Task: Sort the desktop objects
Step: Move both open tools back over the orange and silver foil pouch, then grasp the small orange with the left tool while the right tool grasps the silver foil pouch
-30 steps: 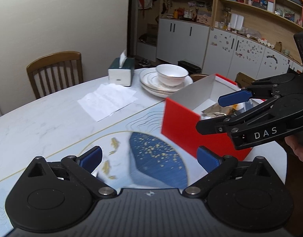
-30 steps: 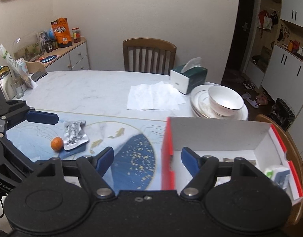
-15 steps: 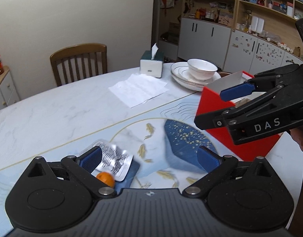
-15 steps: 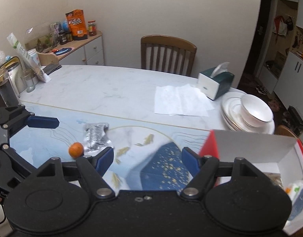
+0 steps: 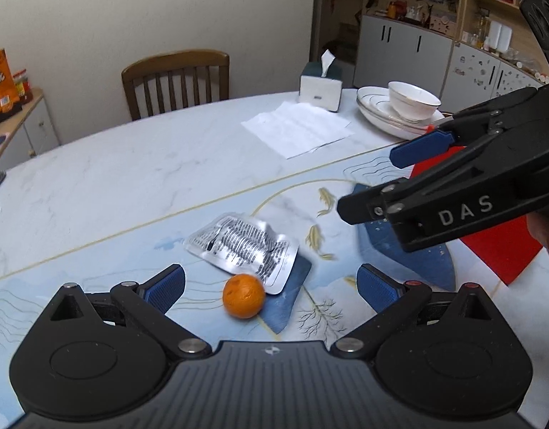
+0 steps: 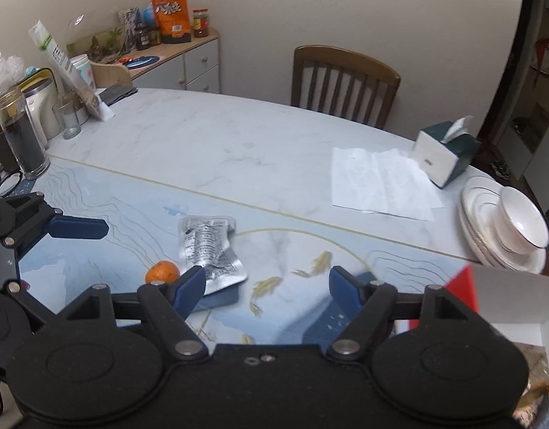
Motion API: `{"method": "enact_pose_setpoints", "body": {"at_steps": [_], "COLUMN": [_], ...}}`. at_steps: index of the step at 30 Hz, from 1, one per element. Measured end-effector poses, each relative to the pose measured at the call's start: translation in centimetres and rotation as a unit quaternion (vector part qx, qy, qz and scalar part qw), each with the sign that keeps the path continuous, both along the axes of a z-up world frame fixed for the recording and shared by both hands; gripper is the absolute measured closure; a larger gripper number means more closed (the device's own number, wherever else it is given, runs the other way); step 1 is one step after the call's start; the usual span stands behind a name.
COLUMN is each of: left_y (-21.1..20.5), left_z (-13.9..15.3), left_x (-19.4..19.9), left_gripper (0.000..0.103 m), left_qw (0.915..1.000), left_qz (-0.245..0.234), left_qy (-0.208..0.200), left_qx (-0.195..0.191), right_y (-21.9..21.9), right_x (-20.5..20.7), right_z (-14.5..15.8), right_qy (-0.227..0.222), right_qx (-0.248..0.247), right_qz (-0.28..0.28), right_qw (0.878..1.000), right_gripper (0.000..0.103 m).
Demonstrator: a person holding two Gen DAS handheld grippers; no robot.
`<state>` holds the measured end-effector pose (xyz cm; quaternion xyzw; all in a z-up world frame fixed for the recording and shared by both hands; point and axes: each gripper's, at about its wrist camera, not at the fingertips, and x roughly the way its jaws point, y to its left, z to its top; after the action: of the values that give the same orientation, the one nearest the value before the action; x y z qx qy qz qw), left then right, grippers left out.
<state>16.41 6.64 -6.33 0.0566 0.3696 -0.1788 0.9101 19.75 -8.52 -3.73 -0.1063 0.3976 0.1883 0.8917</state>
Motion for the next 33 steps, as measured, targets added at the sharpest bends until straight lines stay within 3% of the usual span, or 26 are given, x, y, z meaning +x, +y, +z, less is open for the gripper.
{"method": "enact_pose_setpoints", "body": {"at_steps": [16,33], "left_y": [1.8,2.4], "left_z": [-3.6,-5.8], "left_x": [2.8,4.1], "left_gripper": [0.0,0.001], "left_qw": [0.9991,0.9983], "left_qz": [0.022,0.029], "left_qy": [0.036,0.048], "left_qx": [-0.008,-0.017], "right_y": [4.4,7.6], "right_x": [4.4,7.3], "right_z": [-3.8,-6.9], "right_qy": [0.05,0.087], "right_qx": [-0.013,-0.017], "right_qz": [0.038,0.064], "right_qw": [0.998,0.994], "right_gripper": [0.027,0.027]}}
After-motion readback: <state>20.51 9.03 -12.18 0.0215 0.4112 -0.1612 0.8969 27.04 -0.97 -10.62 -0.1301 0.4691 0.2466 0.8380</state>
